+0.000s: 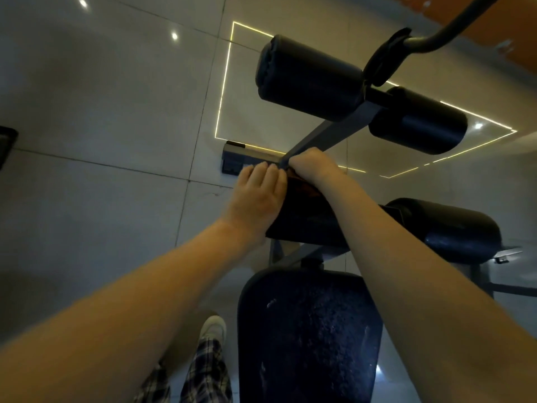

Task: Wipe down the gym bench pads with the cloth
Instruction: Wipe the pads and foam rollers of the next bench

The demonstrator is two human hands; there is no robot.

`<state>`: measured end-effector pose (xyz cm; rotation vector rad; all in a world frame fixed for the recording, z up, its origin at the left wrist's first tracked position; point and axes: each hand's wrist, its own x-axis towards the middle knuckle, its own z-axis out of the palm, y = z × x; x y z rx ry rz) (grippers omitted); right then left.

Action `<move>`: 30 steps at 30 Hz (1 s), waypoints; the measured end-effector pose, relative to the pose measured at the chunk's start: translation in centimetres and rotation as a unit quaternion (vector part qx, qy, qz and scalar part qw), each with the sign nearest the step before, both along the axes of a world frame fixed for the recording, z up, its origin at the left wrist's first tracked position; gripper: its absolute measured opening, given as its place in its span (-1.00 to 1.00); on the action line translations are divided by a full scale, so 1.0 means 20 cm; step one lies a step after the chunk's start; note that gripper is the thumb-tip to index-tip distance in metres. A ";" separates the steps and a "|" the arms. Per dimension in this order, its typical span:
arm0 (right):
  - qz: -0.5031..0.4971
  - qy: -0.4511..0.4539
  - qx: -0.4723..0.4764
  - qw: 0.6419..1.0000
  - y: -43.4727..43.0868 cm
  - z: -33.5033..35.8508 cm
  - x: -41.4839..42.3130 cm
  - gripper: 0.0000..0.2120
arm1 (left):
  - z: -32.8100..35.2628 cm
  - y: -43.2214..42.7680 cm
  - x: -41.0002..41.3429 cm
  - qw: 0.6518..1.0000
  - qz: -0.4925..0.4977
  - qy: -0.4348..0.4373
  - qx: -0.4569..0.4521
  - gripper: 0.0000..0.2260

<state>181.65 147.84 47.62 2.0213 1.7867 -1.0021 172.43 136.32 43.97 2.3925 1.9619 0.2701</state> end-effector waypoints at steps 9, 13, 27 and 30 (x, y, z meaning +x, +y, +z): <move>0.137 0.013 0.421 0.896 -0.60 -0.12 0.25 -0.57 | 0.12 0.31 -0.15 0.887 -0.036 -0.158 -0.433 -0.28; 0.180 -0.012 0.459 0.870 -0.67 -0.16 0.30 -0.56 | 0.13 0.33 -0.16 0.872 -0.027 -0.180 -0.454 -0.27; 0.039 0.007 0.030 0.999 0.00 0.01 0.08 -0.70 | -0.07 -0.04 -0.02 0.998 -0.033 -0.039 0.032 -0.20; 0.161 0.012 0.226 0.961 -0.18 0.00 0.22 -0.62 | 0.03 0.05 -0.05 0.991 -0.037 -0.052 -0.121 -0.13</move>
